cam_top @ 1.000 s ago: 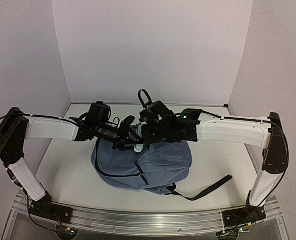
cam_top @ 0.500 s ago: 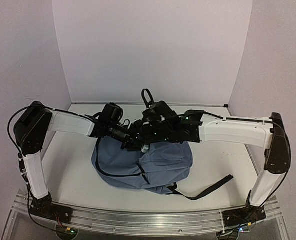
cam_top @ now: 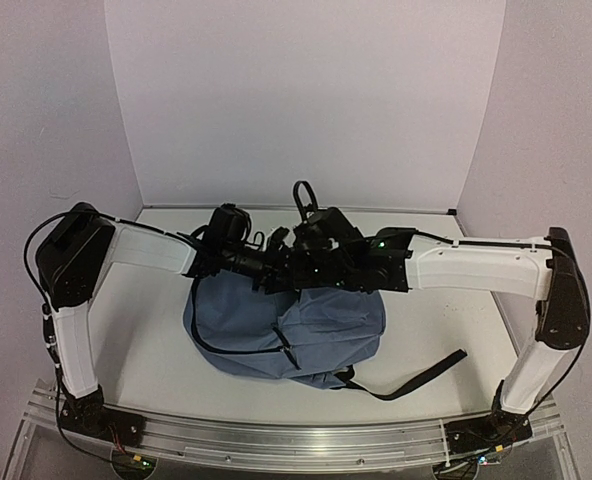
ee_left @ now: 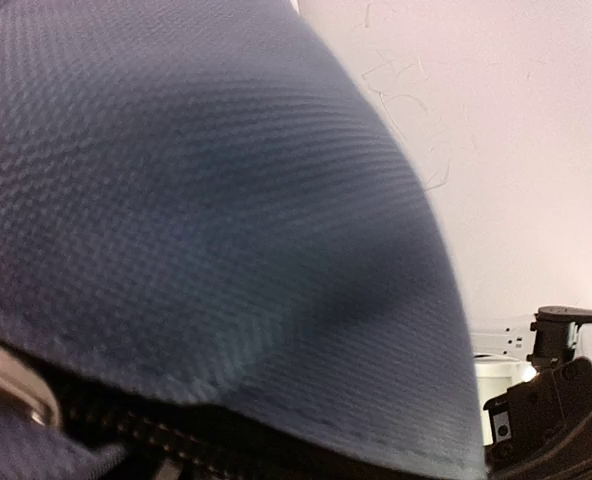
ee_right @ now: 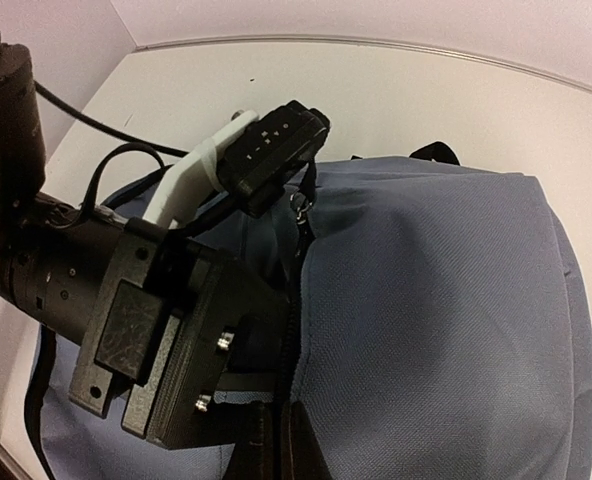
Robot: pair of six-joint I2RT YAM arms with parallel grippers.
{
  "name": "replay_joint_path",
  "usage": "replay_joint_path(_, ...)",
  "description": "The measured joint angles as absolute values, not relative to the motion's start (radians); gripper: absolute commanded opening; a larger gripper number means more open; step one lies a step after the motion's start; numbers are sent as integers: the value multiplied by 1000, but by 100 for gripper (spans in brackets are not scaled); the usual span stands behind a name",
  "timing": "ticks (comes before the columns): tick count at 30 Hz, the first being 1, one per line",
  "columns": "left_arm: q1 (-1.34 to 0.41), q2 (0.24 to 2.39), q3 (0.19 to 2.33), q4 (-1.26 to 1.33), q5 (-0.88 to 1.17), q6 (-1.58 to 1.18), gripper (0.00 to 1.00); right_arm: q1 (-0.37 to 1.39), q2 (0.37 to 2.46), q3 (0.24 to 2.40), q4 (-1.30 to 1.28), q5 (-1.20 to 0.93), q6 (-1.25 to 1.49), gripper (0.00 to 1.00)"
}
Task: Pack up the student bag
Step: Place the stationery in the student bag.
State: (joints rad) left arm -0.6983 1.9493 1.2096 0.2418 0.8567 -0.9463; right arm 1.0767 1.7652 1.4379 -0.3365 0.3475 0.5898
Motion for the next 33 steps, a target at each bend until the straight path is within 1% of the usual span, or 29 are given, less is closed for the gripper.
replay_joint_path(2, -699, 1918, 1196, 216, 823, -916, 73, 1077, 1762, 1436, -336, 351, 593, 0)
replay_joint_path(4, -699, 1873, 1181, 165, 779, -889, 74, 1076, 1758, 1436, -335, 354, 596, 0)
replay_joint_path(5, -699, 1852, 1175, 138, 759, -874, 73, 1077, 1758, 1436, -334, 353, 596, 0)
replay_joint_path(11, -713, 1807, 1170, 45, 697, -816, 54, 1078, 1758, 1435, -333, 348, 596, 0)
replay_joint_path(14, -734, 1808, 1171, 24, 683, -803, 52, 1079, 1758, 1435, -333, 344, 596, 0)
replay_joint_path(17, -754, 1805, 1176, 2, 649, -784, 53, 1079, 1758, 1435, -332, 330, 595, 0)
replay_joint_path(19, -760, 1790, 1173, -25, 607, -779, 57, 1079, 1758, 1435, -333, 314, 594, 1)
replay_joint_path(21, -758, 1750, 1160, -66, 554, -773, 63, 1078, 1758, 1435, -332, 299, 595, 12)
replay_joint_path(23, -750, 1693, 1143, -115, 507, -763, 70, 1078, 1758, 1433, -329, 282, 595, 29)
replay_joint_path(27, -735, 1578, 1132, -234, 418, -741, 84, 1079, 1758, 1429, -321, 251, 602, 46)
replay_joint_path(28, -732, 1552, 1132, -269, 395, -735, 88, 1079, 1758, 1428, -320, 248, 600, 49)
replay_joint_path(29, -728, 1528, 1132, -304, 371, -731, 91, 1079, 1757, 1428, -319, 248, 596, 49)
replay_joint_path(31, -720, 1493, 1131, -367, 331, -724, 96, 1077, 1754, 1428, -318, 247, 593, 41)
replay_joint_path(33, -708, 1459, 1125, -431, 292, -718, 98, 1069, 1744, 1429, -318, 239, 583, 32)
